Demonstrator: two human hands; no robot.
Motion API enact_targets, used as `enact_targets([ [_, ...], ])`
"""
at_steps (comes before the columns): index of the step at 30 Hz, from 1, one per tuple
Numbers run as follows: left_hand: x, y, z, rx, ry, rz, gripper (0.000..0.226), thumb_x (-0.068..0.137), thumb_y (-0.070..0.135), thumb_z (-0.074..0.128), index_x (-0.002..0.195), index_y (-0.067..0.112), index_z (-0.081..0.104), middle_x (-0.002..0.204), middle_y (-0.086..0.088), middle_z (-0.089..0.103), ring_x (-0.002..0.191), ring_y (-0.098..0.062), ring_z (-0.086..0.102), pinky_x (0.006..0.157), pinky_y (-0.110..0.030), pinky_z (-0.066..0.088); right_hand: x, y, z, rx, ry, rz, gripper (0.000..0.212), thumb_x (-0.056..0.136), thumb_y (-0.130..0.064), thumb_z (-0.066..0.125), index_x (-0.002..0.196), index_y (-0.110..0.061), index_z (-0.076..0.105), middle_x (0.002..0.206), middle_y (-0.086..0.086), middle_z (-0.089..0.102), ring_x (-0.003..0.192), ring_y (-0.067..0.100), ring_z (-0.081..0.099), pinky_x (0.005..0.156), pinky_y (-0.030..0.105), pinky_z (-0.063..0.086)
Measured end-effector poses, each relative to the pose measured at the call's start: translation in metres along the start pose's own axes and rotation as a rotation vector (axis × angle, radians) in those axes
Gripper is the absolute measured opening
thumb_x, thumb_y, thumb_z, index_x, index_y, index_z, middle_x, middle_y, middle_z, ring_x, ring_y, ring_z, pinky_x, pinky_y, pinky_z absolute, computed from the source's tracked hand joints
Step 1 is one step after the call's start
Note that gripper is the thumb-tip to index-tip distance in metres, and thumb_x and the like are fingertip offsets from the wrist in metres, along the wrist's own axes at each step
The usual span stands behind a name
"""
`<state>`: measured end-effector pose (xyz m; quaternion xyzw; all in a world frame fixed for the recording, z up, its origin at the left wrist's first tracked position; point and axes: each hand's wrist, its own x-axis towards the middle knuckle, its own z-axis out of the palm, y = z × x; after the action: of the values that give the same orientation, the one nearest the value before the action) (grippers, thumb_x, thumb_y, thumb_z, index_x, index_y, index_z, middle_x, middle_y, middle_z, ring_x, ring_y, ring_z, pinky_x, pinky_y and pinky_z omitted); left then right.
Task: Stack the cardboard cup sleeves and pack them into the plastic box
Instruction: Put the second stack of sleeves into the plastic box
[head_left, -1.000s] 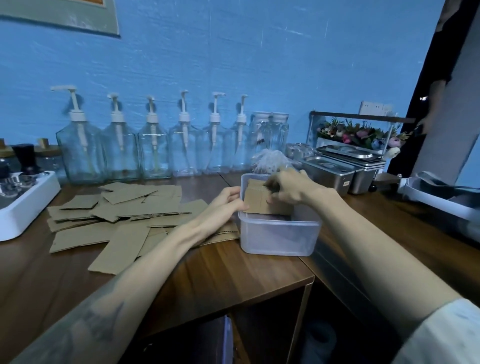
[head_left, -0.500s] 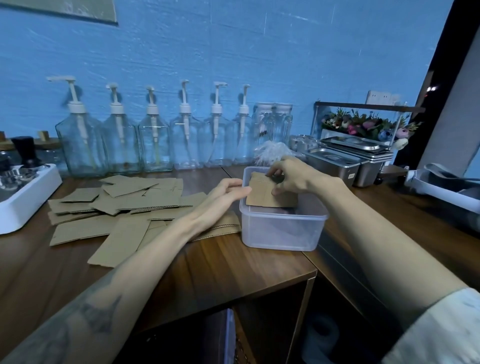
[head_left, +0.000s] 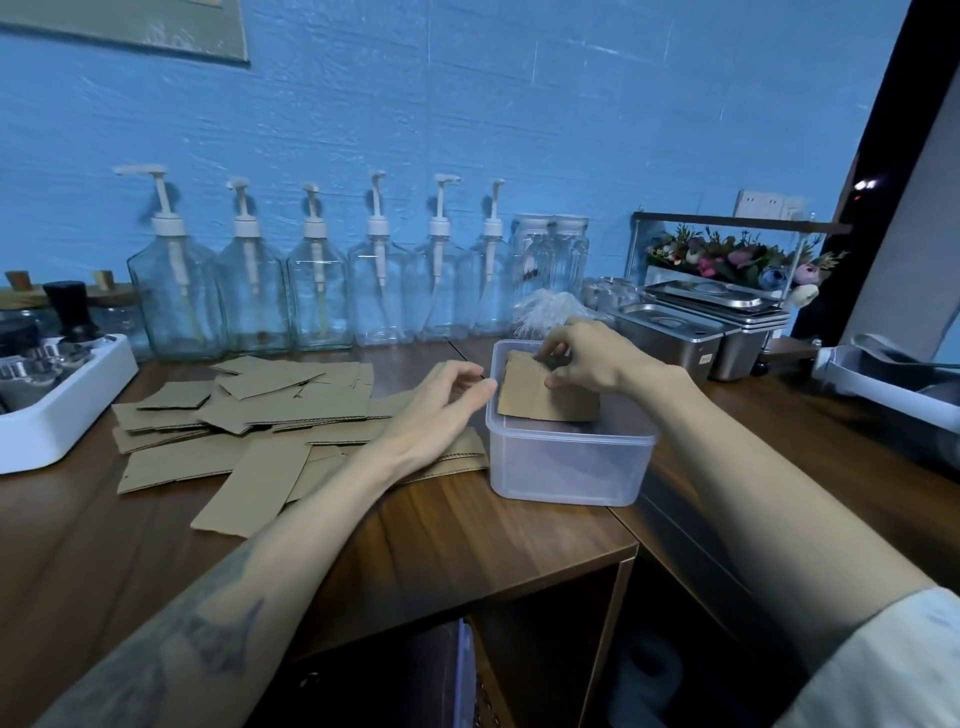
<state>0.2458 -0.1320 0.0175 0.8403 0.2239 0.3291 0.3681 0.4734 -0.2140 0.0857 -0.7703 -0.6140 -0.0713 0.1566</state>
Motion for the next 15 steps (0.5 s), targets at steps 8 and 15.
enact_targets([
  [8,0.001,-0.002,-0.01,0.066,0.098,0.018,0.036,0.101,0.048,0.042,0.129,0.028,0.055,0.129,0.015,0.052,0.116,0.001,0.047,0.094,-0.02,0.033,-0.005,-0.005,-0.008,0.002,0.037,-0.025,0.045,0.075,-0.027,0.083,0.115,-0.017,0.068,0.103,0.0,0.052,0.091,0.017,0.052,0.079,0.029,0.042],
  [15,-0.007,-0.003,-0.033,0.175,0.109,0.039,0.037,0.1,0.048,0.042,0.129,0.028,0.053,0.127,0.017,0.05,0.121,-0.003,0.047,0.104,-0.031,0.036,-0.008,-0.022,-0.018,0.025,0.086,-0.089,0.042,0.075,-0.028,0.082,0.112,-0.016,0.068,0.101,-0.001,0.053,0.093,0.02,0.056,0.078,0.03,0.042],
])
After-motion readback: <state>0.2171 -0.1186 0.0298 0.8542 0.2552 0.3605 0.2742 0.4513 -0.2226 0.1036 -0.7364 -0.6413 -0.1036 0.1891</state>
